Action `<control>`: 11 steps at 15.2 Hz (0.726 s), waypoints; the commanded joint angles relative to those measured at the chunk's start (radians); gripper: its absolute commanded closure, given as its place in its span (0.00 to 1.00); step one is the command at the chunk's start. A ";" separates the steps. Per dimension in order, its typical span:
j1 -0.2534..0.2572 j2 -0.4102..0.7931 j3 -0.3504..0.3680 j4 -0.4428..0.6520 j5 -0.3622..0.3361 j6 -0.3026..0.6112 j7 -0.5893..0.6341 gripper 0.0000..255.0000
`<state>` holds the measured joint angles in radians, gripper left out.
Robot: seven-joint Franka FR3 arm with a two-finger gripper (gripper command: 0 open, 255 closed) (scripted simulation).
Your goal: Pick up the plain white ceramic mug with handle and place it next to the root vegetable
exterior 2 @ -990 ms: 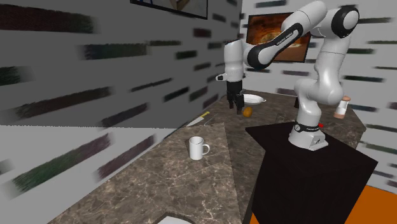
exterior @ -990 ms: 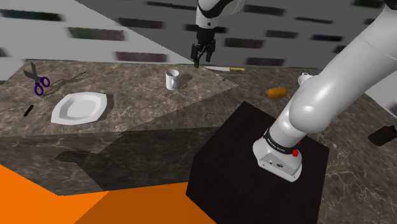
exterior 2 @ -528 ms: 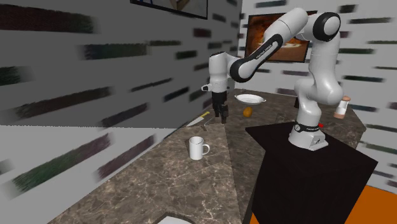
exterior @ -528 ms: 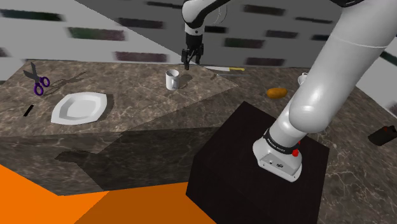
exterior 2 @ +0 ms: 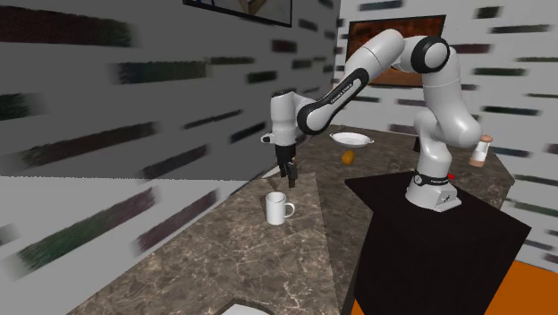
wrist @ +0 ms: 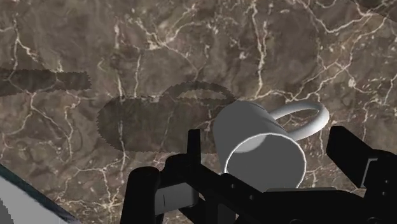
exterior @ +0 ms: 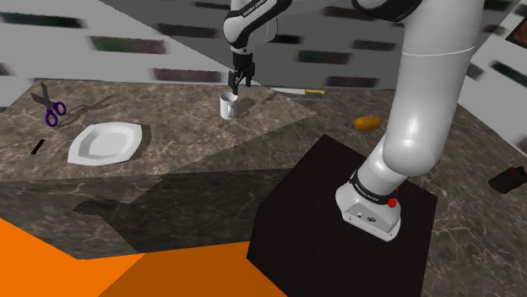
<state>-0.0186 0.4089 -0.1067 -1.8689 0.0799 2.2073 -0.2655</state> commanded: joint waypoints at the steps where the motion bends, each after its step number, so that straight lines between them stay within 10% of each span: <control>1: -0.010 0.093 0.003 0.094 0.004 0.005 -0.020 0.00; 11: -0.024 0.267 0.014 0.219 0.011 0.060 -0.041 0.00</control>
<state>-0.0419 0.6690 -0.0931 -1.6469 0.0904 2.2580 -0.3053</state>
